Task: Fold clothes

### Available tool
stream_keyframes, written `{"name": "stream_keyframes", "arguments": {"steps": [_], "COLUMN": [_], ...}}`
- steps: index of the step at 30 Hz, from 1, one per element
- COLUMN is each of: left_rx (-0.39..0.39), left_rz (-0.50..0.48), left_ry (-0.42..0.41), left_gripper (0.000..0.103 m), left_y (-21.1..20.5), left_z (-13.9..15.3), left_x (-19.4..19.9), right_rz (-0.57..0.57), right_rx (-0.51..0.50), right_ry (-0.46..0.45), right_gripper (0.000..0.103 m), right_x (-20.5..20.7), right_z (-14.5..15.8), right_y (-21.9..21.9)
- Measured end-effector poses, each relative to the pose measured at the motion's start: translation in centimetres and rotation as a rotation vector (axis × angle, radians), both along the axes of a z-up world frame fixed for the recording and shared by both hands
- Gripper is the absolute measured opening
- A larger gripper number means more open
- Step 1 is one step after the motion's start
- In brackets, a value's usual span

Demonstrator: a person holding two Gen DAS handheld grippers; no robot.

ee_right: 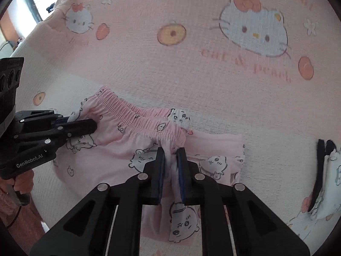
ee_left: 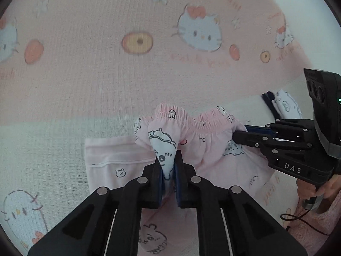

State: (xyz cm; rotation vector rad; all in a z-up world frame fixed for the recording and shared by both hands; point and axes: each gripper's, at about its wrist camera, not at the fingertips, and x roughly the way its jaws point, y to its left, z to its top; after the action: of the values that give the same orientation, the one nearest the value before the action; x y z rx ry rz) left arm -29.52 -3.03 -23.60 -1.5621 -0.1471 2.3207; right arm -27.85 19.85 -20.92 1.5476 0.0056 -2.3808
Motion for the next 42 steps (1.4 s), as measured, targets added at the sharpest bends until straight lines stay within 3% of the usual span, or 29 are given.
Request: {"name": "stream_keyframes", "arguments": {"steps": [1, 3, 4, 6, 7, 10, 12, 14, 16, 18, 20, 25, 27, 30, 34, 39, 42], "left_rx": [-0.004, -0.014, -0.018, 0.009, 0.023, 0.045, 0.024, 0.001, -0.046, -0.039, 0.052, 0.168, 0.206, 0.189, 0.167, 0.189, 0.181], "left_rz": [0.002, 0.014, 0.028, 0.090, 0.081, -0.033, -0.133, -0.184, -0.199, -0.138, -0.067, 0.018, 0.017, -0.003, -0.025, -0.023, -0.027], "left_ry": [-0.055, 0.001, 0.055, 0.155, 0.174, 0.169, 0.144, 0.099, 0.049, -0.002, -0.030, -0.060, -0.070, -0.062, -0.051, -0.074, -0.081], "left_gripper": [0.019, 0.020, 0.022, 0.036, 0.038, 0.038, 0.038, 0.038, 0.038, 0.038, 0.038, 0.038, 0.038, 0.038, 0.038, 0.038, 0.038], "left_y": [0.1, -0.2, -0.6, -1.7, -1.5, 0.9, 4.2, 6.8, 8.7, 7.7, 5.6, 1.3, 0.7, 1.0, 1.3, 0.8, 1.1], "left_z": [-1.1, 0.6, 2.1, 5.0, 5.8, 6.3, 5.0, 3.0, 0.9, -0.6, -0.9, -1.5, -1.8, -2.0, -2.1, -2.0, -1.6], "left_x": [-0.9, -0.7, -0.3, 1.1, 1.7, 3.3, 4.2, 4.4, 4.5, 4.5, 4.8, 5.5, 5.5, 5.2, 5.2, 4.5, 4.1], "right_rz": [-0.034, -0.102, -0.136, -0.203, -0.233, -0.238, -0.163, -0.080, -0.007, 0.061, 0.126, 0.227, 0.202, 0.165, 0.140, 0.020, 0.012], "right_rx": [-0.043, -0.142, -0.223, -0.321, -0.295, -0.060, 0.059, 0.083, 0.083, 0.064, 0.025, -0.042, -0.060, -0.082, 0.021, 0.088, 0.041], "right_ry": [-0.049, -0.126, -0.096, -0.017, 0.007, 0.015, -0.049, -0.081, -0.101, -0.112, -0.112, -0.097, -0.089, -0.079, -0.129, -0.237, -0.278], "right_gripper": [0.020, 0.019, 0.021, 0.022, 0.022, 0.023, 0.023, 0.023, 0.023, 0.023, 0.023, 0.023, 0.023, 0.023, 0.023, 0.023, 0.025], "right_x": [-0.6, -1.5, -1.2, -0.3, -0.1, 0.2, 0.4, 1.4, 2.5, 3.6, 4.4, 4.4, 2.9, 0.8, 0.0, 2.7, 5.0], "right_z": [-0.8, -1.8, -0.7, 1.5, 2.1, 2.2, 0.5, -0.4, -0.9, -1.0, -0.7, 0.0, -0.3, -0.7, -2.0, -3.9, -4.0], "right_y": [0.7, 2.1, 3.3, 5.7, 6.6, 7.1, 6.3, 5.0, 3.5, 1.9, 0.4, -3.0, -3.6, -4.3, -5.0, -2.4, -1.6]}}
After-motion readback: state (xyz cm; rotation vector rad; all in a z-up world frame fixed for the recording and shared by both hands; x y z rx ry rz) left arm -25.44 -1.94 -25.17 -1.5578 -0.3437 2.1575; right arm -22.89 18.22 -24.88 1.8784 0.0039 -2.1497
